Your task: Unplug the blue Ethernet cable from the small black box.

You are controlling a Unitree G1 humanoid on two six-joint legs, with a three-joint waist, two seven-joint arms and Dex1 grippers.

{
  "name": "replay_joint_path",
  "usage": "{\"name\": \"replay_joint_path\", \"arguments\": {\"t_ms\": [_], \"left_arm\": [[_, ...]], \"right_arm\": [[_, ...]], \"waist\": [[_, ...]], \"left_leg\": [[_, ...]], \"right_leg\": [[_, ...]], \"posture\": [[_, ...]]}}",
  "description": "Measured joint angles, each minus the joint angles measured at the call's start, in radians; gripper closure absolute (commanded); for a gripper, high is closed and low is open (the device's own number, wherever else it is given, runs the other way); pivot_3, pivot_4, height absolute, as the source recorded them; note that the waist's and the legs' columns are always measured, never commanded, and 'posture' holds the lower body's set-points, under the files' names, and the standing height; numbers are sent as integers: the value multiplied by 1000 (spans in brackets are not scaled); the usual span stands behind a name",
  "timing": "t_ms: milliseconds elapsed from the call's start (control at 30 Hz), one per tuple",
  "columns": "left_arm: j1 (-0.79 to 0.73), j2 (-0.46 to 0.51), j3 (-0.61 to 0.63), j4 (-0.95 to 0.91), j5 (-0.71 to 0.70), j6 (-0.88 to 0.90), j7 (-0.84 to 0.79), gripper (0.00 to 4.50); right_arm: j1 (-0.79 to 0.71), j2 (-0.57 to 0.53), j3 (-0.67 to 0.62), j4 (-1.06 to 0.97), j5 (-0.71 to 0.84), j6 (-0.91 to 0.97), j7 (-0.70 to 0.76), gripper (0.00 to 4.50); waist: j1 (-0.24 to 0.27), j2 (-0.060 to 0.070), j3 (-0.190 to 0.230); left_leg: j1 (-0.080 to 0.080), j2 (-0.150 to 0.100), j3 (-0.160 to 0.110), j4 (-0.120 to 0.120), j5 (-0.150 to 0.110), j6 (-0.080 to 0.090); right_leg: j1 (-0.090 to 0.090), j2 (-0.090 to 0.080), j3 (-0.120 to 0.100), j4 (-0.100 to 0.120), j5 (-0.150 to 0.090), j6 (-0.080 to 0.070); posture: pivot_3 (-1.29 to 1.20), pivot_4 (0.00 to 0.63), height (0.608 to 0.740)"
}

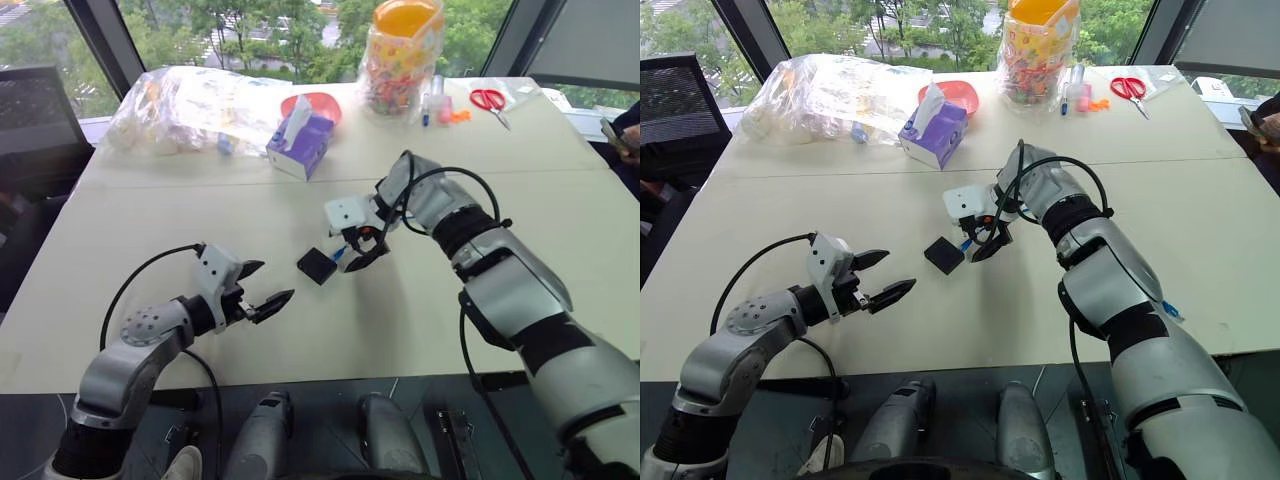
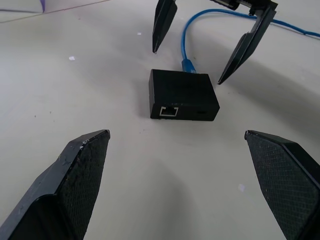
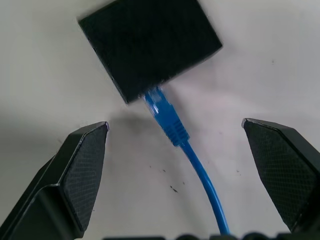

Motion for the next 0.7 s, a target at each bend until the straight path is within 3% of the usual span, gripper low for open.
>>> {"name": "replay_joint_path", "arguments": {"t_ms": [100,333,533,700], "left_arm": [[6,-10,7,-1,10,-8,15,0],[7,-17,11,0,21,-20,29,0],[-25,-18,12,3,23,-23,36,0],[-56,-28,55,19,-18,16,43,0]], "right_arm": [[-23,29,0,36,-28,-39,2,941],[-38,69,-3,71,-81,-84,3,4456],[-33,84,-28,70,-90,-91,-44,4456],[49,-51,-89,-102,-110,-203,-313,4456]], "waist": [[-8,0,0],[-15,0,0],[-28,0,0],[-15,1,1]], "left_leg": [[1,0,0,0,0,0],[3,0,0,0,0,0],[4,0,-1,-1,0,0],[3,0,-1,-2,0,0]], "right_leg": [[0,1,0,1,0,0],[1,1,1,1,0,0],[2,1,1,1,0,0],[1,1,1,1,0,0]], "posture": [[0,150,728],[0,150,728],[0,150,728],[0,150,728]]}}
